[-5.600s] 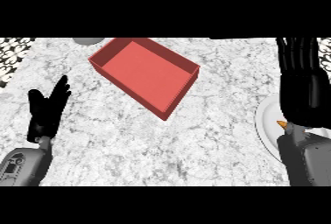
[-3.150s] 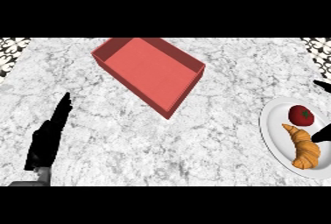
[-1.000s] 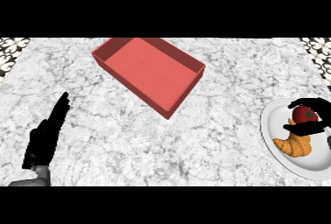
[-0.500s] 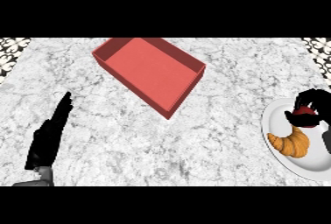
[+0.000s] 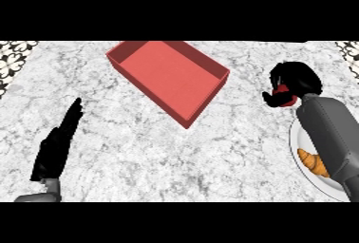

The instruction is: Pick the tomato from the plate and place it in the cardboard box

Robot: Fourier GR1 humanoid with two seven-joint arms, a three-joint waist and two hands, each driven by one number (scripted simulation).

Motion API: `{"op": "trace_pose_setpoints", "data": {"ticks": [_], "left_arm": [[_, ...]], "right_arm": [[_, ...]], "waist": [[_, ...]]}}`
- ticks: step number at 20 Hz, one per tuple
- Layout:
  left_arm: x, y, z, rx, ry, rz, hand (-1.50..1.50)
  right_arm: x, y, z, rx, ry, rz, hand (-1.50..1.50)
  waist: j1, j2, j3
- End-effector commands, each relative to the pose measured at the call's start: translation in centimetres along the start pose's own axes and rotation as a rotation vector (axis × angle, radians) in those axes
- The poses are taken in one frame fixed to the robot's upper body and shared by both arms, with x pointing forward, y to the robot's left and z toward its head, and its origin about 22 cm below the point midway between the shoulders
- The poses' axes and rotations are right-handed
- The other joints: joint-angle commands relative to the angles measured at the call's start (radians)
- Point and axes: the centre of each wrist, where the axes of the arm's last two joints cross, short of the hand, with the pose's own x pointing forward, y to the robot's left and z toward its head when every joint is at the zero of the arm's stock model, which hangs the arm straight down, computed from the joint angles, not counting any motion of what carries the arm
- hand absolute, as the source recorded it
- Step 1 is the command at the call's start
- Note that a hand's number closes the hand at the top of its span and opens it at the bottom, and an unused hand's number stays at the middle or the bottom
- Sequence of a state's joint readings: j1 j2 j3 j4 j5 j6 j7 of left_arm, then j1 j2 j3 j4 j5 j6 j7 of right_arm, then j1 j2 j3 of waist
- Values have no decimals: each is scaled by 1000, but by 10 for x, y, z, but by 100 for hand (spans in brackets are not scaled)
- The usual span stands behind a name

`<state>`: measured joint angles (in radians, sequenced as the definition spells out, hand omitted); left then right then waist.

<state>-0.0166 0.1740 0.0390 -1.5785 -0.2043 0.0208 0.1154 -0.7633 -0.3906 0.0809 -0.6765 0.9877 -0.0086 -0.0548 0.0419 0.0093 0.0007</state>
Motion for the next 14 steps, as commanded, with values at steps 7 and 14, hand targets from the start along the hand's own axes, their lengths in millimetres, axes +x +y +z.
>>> {"op": "trace_pose_setpoints", "data": {"ticks": [7, 14], "left_arm": [[-9, 6, 1, 30, 18, -7, 0], [-13, 2, 14, 35, 22, 12, 0]], "right_arm": [[29, -68, -23, -185, -248, -244, 150], [78, -107, -29, -266, -497, -492, 150]], "waist": [[-30, -6, 0], [-26, -9, 0]]}}
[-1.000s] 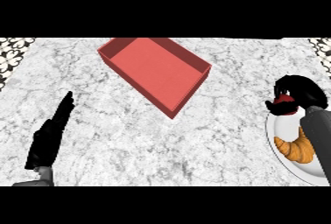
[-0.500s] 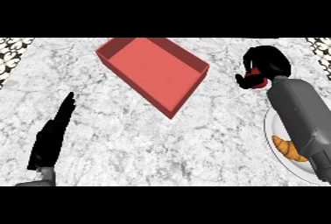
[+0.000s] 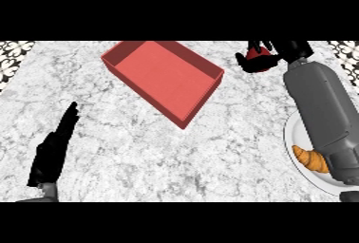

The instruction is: Pick the tomato from the plate and place it in the cardboard box

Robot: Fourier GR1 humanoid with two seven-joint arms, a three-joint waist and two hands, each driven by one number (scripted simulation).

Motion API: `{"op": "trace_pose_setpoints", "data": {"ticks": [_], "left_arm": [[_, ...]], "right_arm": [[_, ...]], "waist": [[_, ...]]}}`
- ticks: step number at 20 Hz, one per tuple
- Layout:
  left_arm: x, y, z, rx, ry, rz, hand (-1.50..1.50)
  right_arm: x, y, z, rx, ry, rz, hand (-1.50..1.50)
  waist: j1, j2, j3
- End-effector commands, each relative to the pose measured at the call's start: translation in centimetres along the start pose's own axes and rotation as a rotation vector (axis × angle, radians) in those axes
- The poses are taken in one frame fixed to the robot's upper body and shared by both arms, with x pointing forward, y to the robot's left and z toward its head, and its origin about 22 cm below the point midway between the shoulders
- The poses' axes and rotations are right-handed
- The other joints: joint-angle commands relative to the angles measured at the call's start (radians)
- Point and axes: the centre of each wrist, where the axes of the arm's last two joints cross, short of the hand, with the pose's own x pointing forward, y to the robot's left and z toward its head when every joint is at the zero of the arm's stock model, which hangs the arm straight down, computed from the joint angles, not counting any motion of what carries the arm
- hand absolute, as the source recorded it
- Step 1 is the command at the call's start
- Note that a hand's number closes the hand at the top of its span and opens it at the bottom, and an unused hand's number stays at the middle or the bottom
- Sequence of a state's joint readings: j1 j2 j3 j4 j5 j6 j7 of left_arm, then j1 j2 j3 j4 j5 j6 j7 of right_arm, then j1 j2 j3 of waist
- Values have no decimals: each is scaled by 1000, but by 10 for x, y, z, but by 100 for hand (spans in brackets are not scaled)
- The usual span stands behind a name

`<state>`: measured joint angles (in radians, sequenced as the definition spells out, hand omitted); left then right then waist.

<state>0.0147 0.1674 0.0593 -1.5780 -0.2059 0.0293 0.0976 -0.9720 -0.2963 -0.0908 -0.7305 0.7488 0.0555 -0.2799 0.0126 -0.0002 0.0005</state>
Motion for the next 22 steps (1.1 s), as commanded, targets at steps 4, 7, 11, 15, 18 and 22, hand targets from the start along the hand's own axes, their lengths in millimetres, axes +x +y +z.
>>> {"op": "trace_pose_setpoints", "data": {"ticks": [4, 7, 11, 15, 18, 22], "left_arm": [[-10, -13, 9, 4, 5, -9, 0], [-4, 6, 3, -10, 0, -16, 0], [2, -2, -6, 4, -11, 1, 0], [15, 1, -14, -12, -32, -5, 0], [14, -4, -11, -10, -36, 6, 0], [10, -11, -10, -41, -44, -14, 0]], "right_arm": [[62, 0, -28, -20, -167, -175, 150], [100, -24, -46, -9, -166, -173, 150], [130, -7, -61, -1, -130, -133, 150], [144, -5, -79, 15, -103, -126, 150], [148, 30, -79, 74, -80, -95, 150], [175, 43, -89, 98, -44, -84, 150]], "waist": [[-2, -1, -1], [1, 0, -1], [5, 3, -1], [25, 11, -1], [26, 12, -1], [48, 21, -2]]}}
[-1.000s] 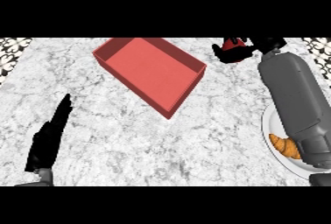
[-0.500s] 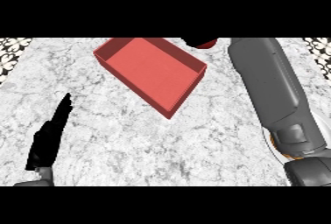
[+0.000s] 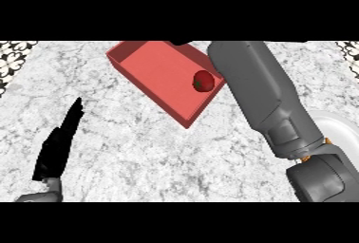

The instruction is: Pick the tomato from the plate and place it in the cardboard box

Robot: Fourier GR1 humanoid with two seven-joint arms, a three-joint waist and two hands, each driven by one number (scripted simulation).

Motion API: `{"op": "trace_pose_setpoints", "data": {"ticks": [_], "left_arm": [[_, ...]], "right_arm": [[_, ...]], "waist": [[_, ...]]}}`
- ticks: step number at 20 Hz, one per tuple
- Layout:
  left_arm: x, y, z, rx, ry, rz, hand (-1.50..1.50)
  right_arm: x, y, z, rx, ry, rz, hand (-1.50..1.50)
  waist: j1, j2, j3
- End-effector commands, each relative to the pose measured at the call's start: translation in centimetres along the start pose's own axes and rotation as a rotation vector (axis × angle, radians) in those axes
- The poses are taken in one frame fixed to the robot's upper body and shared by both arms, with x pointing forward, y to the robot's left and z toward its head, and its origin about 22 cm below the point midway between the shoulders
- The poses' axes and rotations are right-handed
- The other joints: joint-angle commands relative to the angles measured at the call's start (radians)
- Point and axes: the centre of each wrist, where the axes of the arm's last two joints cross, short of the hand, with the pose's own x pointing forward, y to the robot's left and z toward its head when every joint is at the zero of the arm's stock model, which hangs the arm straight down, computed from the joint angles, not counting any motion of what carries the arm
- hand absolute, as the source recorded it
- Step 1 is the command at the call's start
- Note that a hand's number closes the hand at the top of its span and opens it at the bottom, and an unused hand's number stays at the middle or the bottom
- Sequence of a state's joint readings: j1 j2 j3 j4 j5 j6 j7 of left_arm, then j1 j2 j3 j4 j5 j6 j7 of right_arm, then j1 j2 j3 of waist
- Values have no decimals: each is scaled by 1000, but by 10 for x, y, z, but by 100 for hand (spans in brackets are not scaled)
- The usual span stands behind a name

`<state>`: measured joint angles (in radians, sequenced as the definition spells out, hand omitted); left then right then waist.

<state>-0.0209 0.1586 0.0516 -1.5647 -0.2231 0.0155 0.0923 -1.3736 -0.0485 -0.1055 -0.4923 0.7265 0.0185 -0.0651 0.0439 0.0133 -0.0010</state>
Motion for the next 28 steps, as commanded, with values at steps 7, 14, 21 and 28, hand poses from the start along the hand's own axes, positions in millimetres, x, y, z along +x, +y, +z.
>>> {"op": "trace_pose_setpoints", "data": {"ticks": [7, 14, 21, 28], "left_arm": [[2, -18, -5, -33, -16, 12, 0], [25, -33, -20, -66, -46, 1, 0], [18, -21, -19, -62, -49, -22, 0], [11, -13, -10, -49, -32, -6, 0]], "right_arm": [[3, 39, -8, 121, 133, 65, 150], [-30, 63, 6, 75, 220, -5, -150], [-38, 59, 9, -122, 190, -257, -150], [-45, 26, 7, -353, 174, -551, -150]], "waist": [[36, 13, -1], [72, 30, -1], [78, 30, 1], [47, 22, 2]]}}
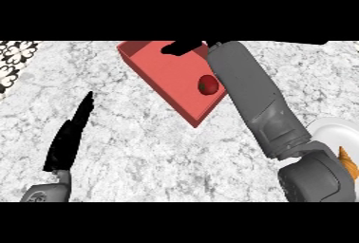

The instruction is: Pick the tomato from the plate and place it in the cardboard box

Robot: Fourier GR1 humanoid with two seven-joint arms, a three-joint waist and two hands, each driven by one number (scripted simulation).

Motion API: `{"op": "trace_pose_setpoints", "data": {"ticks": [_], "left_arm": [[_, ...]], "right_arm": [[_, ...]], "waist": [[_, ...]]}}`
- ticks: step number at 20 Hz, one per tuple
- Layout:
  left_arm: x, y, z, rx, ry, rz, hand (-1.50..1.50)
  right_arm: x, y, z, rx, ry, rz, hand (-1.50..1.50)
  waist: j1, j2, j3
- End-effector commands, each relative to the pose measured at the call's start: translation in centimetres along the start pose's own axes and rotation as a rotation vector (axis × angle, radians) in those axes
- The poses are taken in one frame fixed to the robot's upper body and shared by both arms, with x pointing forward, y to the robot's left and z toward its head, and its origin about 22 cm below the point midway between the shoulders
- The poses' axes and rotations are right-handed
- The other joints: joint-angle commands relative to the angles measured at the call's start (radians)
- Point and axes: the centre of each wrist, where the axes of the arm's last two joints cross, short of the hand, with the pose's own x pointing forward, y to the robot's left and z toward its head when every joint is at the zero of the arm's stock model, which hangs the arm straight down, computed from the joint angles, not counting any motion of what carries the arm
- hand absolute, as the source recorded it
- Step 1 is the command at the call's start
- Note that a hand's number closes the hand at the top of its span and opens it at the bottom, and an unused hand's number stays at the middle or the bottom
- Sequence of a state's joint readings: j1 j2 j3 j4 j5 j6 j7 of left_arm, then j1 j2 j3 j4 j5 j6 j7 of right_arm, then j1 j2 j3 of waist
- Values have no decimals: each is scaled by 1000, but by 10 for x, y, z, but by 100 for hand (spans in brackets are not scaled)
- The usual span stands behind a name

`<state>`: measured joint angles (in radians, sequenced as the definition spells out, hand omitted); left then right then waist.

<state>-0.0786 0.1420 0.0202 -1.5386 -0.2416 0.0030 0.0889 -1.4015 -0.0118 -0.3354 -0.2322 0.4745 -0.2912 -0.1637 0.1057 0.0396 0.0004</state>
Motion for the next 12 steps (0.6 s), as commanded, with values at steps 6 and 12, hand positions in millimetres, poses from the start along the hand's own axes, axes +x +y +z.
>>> {"op": "trace_pose_setpoints", "data": {"ticks": [6, 12], "left_arm": [[-4, 2, 8, 13, 4, 7, 0], [-4, 1, 2, 7, 13, 21, 0]], "right_arm": [[-29, -70, -5, -221, 18, -271, -150], [-62, -140, 4, -338, 62, -288, -150]], "waist": [[-18, -4, 0], [-27, -3, 1]]}}
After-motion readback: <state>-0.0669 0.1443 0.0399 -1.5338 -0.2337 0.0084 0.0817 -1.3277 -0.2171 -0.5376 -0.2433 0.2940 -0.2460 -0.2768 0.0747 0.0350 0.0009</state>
